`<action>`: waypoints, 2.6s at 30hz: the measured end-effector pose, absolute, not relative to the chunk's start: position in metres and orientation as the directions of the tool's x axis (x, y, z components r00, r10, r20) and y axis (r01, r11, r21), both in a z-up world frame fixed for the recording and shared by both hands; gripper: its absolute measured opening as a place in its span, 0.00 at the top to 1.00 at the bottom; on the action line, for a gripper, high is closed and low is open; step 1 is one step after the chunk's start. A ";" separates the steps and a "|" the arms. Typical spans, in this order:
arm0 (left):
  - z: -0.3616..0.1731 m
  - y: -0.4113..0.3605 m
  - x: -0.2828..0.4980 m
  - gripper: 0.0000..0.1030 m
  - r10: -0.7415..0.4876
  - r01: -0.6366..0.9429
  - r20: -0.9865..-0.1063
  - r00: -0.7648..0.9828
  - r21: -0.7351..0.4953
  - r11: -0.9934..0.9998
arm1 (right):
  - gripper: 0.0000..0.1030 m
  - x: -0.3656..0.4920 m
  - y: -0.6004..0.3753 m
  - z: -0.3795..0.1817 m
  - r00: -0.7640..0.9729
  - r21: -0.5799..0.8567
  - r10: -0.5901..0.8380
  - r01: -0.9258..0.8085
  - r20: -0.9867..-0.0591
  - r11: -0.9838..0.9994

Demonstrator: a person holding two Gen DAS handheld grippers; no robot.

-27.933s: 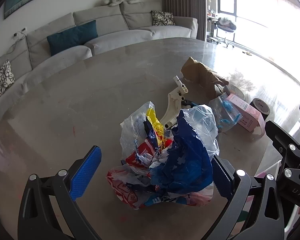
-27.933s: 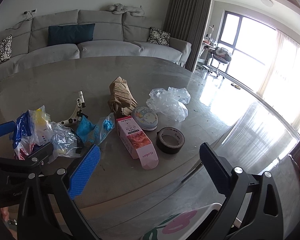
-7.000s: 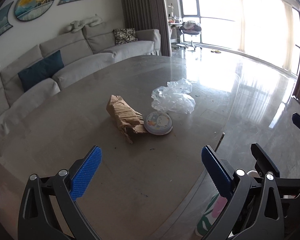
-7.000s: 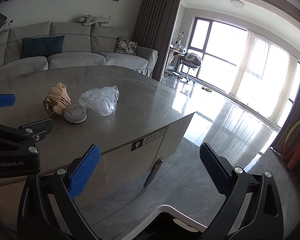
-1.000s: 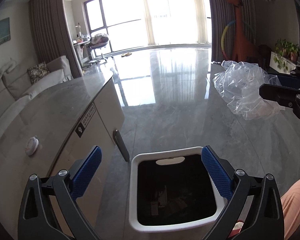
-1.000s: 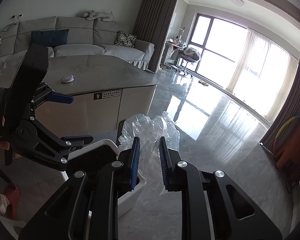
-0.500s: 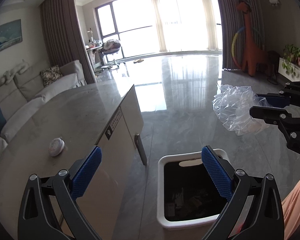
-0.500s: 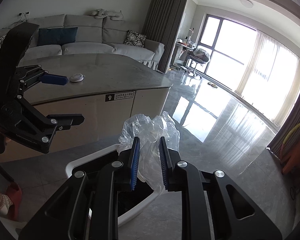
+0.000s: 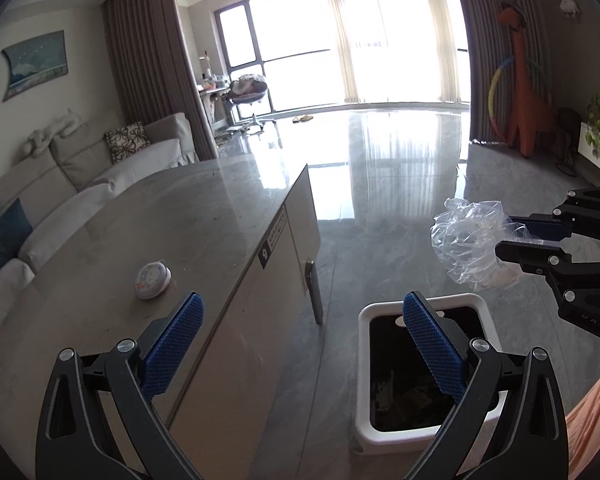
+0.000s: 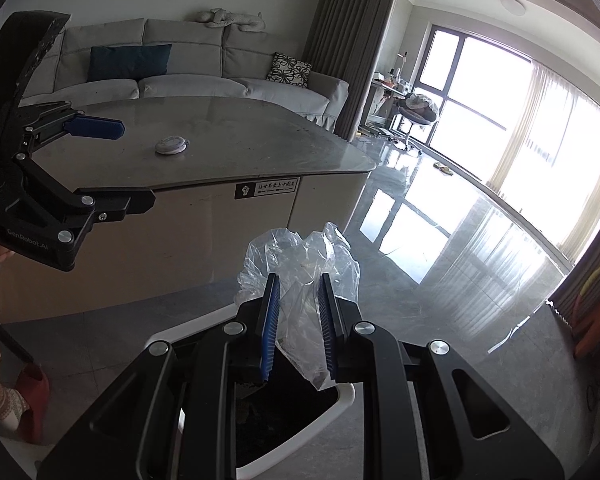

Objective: Collect trash
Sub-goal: 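Open the left gripper to drop the paper bundle while the right gripper drops the plastic bag, then move both grippers back over the table toward the round white lid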

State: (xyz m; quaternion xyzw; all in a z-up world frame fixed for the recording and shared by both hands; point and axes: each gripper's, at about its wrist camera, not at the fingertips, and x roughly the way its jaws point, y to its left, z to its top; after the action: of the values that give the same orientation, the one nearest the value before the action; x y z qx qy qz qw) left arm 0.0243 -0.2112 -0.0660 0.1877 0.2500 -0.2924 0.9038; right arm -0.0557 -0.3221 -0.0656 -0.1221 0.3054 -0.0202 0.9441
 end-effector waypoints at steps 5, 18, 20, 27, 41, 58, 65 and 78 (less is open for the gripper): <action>-0.063 -0.207 0.023 0.04 -0.441 0.622 -0.558 0.703 0.183 0.761 | 0.80 -0.051 -0.324 -0.065 0.807 -0.241 -0.107 -0.046 -0.581 0.969; -0.064 -0.206 0.022 0.04 -0.447 0.626 -0.554 0.703 0.182 0.758 | 0.04 -0.053 -0.328 -0.070 0.813 -0.279 -0.140 -0.029 -0.566 0.960; -0.064 -0.205 0.022 0.04 -0.449 0.627 -0.552 0.703 0.184 0.757 | 0.03 -0.054 -0.328 -0.070 0.820 -0.302 -0.162 -0.014 -0.549 0.953; -0.063 -0.205 0.023 0.04 -0.453 0.629 -0.547 0.704 0.185 0.755 | 0.03 -0.059 -0.329 -0.067 0.843 -0.325 -0.183 0.011 -0.506 0.946; -0.059 -0.198 0.021 0.04 -0.449 0.618 -0.540 0.712 0.179 0.766 | 0.03 -0.056 -0.328 -0.059 0.867 -0.304 -0.172 0.025 -0.467 0.952; -0.054 -0.180 0.031 0.04 -0.432 0.587 -0.527 0.732 0.167 0.792 | 0.03 -0.046 -0.310 -0.051 0.883 -0.324 -0.147 -0.006 -0.445 0.946; -0.050 -0.151 0.051 0.04 -0.397 0.538 -0.528 0.751 0.141 0.831 | 0.03 -0.018 -0.283 -0.040 0.899 -0.332 -0.098 -0.055 -0.426 0.942; -0.068 -0.101 0.098 0.03 -0.305 0.435 -0.567 0.766 0.108 0.894 | 0.03 0.041 -0.236 -0.044 0.906 -0.339 -0.021 -0.137 -0.423 0.931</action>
State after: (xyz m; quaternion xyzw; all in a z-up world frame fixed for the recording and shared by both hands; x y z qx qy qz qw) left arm 0.0981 -0.1007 -0.0684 0.1170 0.2790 -0.1983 0.9323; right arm 0.0407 -0.2356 -0.0439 -0.1836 0.2150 0.0304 0.9587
